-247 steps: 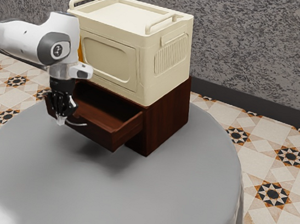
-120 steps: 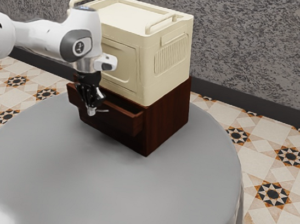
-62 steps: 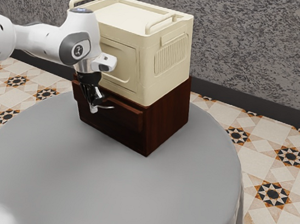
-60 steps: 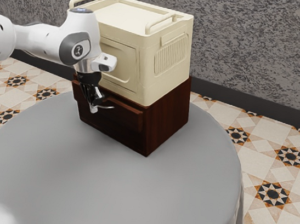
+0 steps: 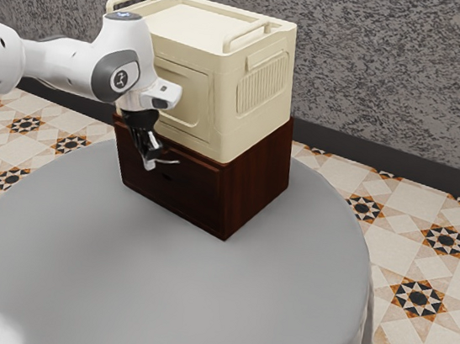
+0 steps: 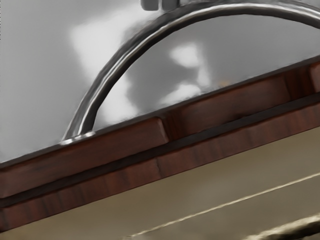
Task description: Push the drawer handle with one arm to close the drawer
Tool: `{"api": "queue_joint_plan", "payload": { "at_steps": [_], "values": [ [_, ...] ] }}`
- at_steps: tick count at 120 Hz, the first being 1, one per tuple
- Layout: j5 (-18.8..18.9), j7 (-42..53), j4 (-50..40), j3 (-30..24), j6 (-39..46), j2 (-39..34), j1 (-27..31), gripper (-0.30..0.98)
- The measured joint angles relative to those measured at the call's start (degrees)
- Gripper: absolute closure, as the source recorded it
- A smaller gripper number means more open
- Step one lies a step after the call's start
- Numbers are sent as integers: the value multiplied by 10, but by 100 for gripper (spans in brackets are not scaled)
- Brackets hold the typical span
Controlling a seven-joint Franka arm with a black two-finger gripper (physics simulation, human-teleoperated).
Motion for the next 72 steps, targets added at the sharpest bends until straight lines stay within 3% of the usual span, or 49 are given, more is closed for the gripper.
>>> {"api": "queue_joint_plan", "payload": {
  "at_steps": [44, 72],
  "values": [
    [-13, 35, 0, -6, 23, 2, 2, 80],
    [-39, -8, -39, -6, 37, -18, -5, 79]
  ]
}}
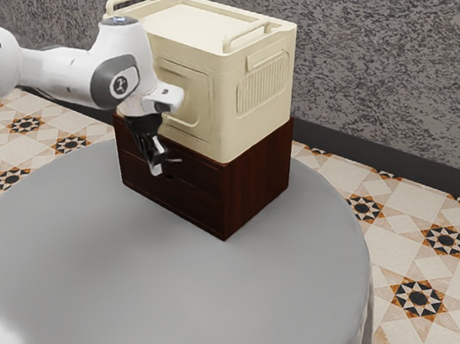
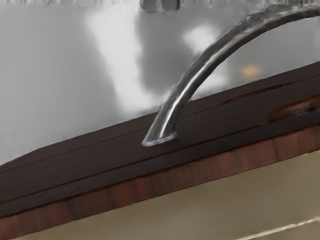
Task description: Push the drawer handle with one arm to close the drawer
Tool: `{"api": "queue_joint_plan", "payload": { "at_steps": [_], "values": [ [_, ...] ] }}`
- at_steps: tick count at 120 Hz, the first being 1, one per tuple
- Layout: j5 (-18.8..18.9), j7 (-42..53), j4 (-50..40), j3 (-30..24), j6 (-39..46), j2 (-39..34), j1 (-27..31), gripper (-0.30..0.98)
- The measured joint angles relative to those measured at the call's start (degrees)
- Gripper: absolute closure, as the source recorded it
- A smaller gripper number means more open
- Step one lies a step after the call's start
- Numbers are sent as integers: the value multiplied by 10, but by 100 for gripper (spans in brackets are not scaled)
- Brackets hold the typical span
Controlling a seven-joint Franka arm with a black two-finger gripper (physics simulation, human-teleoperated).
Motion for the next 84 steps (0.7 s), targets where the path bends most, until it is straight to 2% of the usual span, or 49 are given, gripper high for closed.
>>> {"api": "queue_joint_plan", "payload": {
  "at_steps": [12, 23, 35, 52, 72, 84],
  "values": [
    [-1, -21, -30, 0, -16, -63, 18, 79],
    [0, -31, -51, 3, -70, -158, 61, 79],
    [3, -36, -51, 47, -149, -248, 77, 79],
    [6, -34, -45, 74, -228, -281, 83, 78],
    [3, -29, -22, 72, -292, -285, 75, 42],
    [1, -11, 3, 80, -339, -285, 80, 26]
  ]
}}
